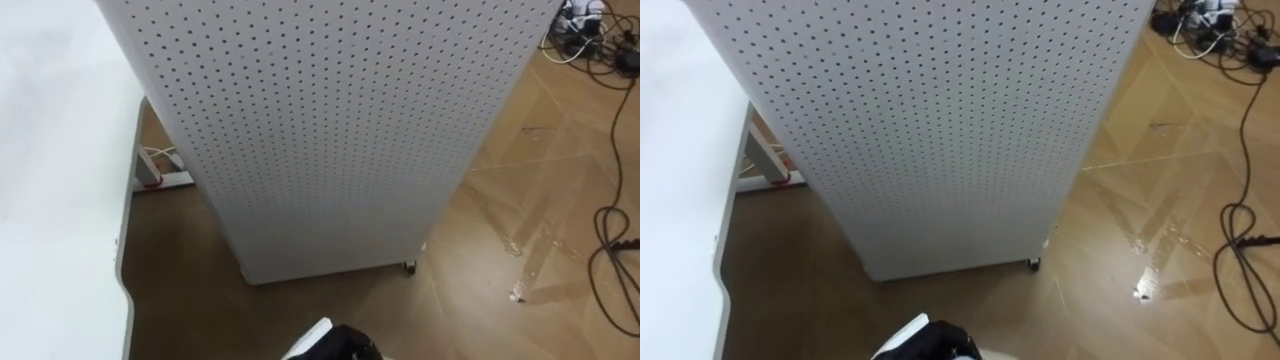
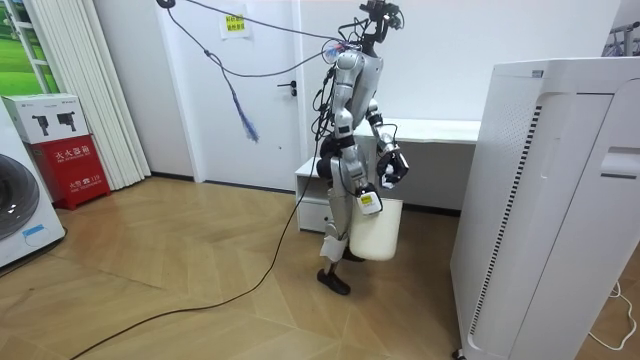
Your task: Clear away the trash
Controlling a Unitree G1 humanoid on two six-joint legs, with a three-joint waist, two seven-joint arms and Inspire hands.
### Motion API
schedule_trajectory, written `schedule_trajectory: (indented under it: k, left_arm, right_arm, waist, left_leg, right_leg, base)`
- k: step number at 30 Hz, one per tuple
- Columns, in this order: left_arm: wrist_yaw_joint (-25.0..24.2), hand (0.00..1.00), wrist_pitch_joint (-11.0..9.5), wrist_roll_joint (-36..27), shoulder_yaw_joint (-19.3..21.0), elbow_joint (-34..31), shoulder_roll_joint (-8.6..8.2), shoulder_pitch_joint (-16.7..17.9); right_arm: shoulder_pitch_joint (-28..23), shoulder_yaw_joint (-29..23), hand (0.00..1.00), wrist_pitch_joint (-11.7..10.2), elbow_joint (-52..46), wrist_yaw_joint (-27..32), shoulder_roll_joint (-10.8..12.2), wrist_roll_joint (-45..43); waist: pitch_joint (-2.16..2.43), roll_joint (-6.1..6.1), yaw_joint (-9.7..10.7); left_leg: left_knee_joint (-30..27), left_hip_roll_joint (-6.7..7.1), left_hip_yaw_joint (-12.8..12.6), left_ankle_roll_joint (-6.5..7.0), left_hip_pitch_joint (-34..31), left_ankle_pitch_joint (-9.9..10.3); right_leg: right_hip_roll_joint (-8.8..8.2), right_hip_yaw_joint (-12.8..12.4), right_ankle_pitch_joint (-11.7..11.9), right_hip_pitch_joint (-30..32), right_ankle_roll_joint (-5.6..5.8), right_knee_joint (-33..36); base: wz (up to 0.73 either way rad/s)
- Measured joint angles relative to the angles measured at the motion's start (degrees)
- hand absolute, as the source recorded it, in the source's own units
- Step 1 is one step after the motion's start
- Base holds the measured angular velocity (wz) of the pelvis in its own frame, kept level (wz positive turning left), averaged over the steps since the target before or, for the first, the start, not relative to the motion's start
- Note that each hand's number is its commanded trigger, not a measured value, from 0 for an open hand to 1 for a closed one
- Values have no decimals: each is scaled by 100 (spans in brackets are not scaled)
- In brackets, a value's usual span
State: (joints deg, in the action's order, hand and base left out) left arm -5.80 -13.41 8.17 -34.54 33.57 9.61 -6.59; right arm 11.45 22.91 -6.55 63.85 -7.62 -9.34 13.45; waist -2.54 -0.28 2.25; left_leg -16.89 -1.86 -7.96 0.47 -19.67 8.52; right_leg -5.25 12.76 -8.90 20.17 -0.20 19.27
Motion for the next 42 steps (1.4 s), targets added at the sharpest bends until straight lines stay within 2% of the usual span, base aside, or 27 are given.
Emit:
schedule_trajectory:
  k: [1,2,3,15,32,39,42]
  left_arm:
    - [-3,88,-6,14,1,40,-3,0]
    - [-15,23,-56,36,1,171,-14,-9]
    - [-31,0,-81,36,0,290,-22,-11]
    - [-115,0,-84,44,-6,703,-33,-12]
    - [-198,0,-75,164,-69,1268,-64,-10]
    - [-279,0,-71,168,-72,1273,-33,-10]
    - [-279,0,-71,399,-64,1277,-41,-8]
  right_arm:
    - [21,0,100,-6,35,-11,3,0]
    - [48,0,100,-7,104,-14,16,0]
    - [49,0,100,-7,121,-14,20,1]
    - [201,-2,100,-106,121,-10,42,9]
    - [174,7,100,-109,121,-11,46,211]
    - [167,56,100,-109,220,-12,45,210]
    - [154,56,100,-109,269,-13,32,210]
  waist:
    - [-2,-3,-1]
    - [-7,-11,1]
    - [-11,-18,3]
    - [-25,-43,12]
    - [-5,-8,29]
    - [-3,-6,31]
    - [-3,-6,37]
  left_leg:
    - [-2,3,-1,1,-6,0]
    - [-15,8,0,1,-10,0]
    - [-41,12,1,1,-18,0]
    - [-191,33,15,2,-279,0]
    - [-294,31,102,3,-362,1]
    - [-295,31,108,3,-358,0]
    - [-295,35,109,3,-343,0]
  right_leg:
    - [-2,-1,-1,11,1,10]
    - [-14,3,-17,16,0,39]
    - [-25,0,-29,15,-1,57]
    - [-78,-8,-62,287,-1,247]
    - [-82,53,-61,294,-4,273]
    - [-81,54,-60,289,-6,275]
    - [-85,70,-60,275,-6,282]
  base:
    - [-6]
    - [0]
    - [4]
    - [1]
    - [2]
    - [0]
    - [0]
